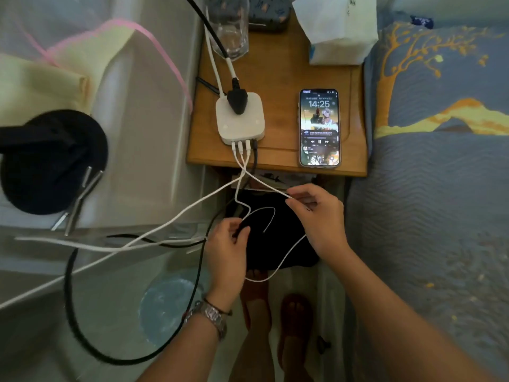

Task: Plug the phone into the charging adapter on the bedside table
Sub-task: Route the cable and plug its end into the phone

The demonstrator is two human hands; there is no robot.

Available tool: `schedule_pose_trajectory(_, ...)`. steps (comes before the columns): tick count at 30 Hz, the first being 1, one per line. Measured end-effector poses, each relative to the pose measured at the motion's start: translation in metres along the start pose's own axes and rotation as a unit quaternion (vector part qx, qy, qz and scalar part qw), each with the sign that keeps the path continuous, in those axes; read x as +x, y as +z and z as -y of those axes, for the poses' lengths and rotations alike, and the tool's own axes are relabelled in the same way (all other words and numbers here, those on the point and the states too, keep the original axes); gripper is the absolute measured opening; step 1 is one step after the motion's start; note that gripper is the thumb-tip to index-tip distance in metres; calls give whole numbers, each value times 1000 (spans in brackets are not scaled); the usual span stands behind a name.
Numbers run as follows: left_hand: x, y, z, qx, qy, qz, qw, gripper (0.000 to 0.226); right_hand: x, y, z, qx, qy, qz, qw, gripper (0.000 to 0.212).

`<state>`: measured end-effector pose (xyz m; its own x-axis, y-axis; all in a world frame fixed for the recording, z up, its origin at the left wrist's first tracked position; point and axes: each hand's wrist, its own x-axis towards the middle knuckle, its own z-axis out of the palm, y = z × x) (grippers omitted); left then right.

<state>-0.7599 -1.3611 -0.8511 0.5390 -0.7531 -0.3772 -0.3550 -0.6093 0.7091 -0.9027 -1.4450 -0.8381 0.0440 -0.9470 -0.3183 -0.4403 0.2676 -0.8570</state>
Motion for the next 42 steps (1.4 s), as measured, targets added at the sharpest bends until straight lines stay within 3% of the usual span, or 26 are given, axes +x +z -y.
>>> schedule_pose_trajectory(9, 39, 35, 47, 103, 54, 19, 993, 24, -2, 13, -29, 34, -57, -11, 998, 13)
schedule_pose_trajectory(13, 20, 50, 64, 43, 22, 31, 998, 21, 2, 12, -36, 17, -56, 17, 998, 12)
schedule_pose_trajectory(16, 3, 56, 76, 9, -32, 85, 996, 30, 1, 10, -38, 6, -39, 38, 999, 12)
schedule_pose_trajectory(23, -1, 70, 97, 72, -50, 160, 983, 54, 2, 5, -37, 17, -33, 42, 998, 11)
schedule_pose_trajectory(26, 6, 80, 108, 96, -57, 157, 981, 44, 6, 2, -39, 25, -38, 37, 998, 13)
schedule_pose_trajectory(30, 3, 85, 120, 88, -75, 136, 984, 12, 9, -1, -40, 31, -46, 18, 998, 11)
schedule_pose_trajectory(36, -23, 66, 135, 94, -90, 115, 985, 16, 8, -3, -34, 14, -52, -2, 999, 10)
schedule_pose_trajectory(42, -54, 43, 118, 56, -38, 95, 993, 15, 0, -4, -28, 19, -34, 16, 999, 16)
